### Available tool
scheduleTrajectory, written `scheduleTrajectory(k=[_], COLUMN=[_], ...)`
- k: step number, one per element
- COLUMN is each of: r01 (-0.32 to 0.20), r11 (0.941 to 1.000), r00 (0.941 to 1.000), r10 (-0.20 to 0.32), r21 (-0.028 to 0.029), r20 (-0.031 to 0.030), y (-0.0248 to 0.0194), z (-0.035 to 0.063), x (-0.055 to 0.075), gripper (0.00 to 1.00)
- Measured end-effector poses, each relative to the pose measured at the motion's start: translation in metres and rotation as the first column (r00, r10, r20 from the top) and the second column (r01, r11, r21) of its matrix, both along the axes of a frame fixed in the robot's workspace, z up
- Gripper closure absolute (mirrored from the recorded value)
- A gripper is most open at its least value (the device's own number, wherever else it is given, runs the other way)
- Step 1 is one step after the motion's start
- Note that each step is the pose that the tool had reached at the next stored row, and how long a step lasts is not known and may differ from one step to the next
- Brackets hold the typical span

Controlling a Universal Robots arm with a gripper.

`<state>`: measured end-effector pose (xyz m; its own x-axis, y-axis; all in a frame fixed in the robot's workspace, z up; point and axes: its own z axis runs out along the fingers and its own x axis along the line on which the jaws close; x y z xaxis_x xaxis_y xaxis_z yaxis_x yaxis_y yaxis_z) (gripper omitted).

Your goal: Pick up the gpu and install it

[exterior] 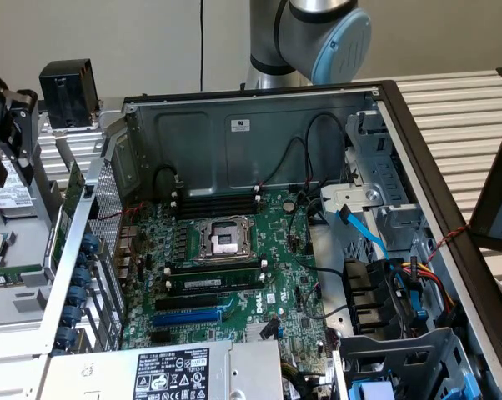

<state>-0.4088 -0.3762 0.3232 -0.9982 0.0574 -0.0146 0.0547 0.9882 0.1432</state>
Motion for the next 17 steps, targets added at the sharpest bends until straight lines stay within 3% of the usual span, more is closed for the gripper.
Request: scheduleTrajectory(k=[3,5,7,8,9,13,15,17], r01=[0.0,0.0,0.0,0.0,0.0,-0.001,-0.001,-0.001], r11=[1.0,1.0,0.9999,0.9998,0.9997,0.9993,0.9991,0.9988], r00=[1.0,0.9999,0.9996,0.9995,0.9994,0.9993,0.9992,0.9991], r10=[0.0,0.0,0.0,0.0,0.0,-0.001,-0.001,-0.001], r21=[0.0001,0.0017,0.012,0.0189,0.0243,0.037,0.0432,0.0493], r20=[0.0054,0.0156,0.0292,0.032,0.0333,0.037,0.0394,0.0418], y=[0.0004,0.0004,0.0003,0.0001,-0.0006,-0.0042,-0.0063,-0.0091], z=[-0.0036,-0.0046,-0.0054,-0.0061,-0.0073,-0.0128,-0.0153,-0.018], x=[0.0,0.0,0.0,0.0,0.0,-0.001,-0.001,-0.001], gripper=[0.58,0.58,0.58,0.58,0.58,0.58,0.5,0.5])
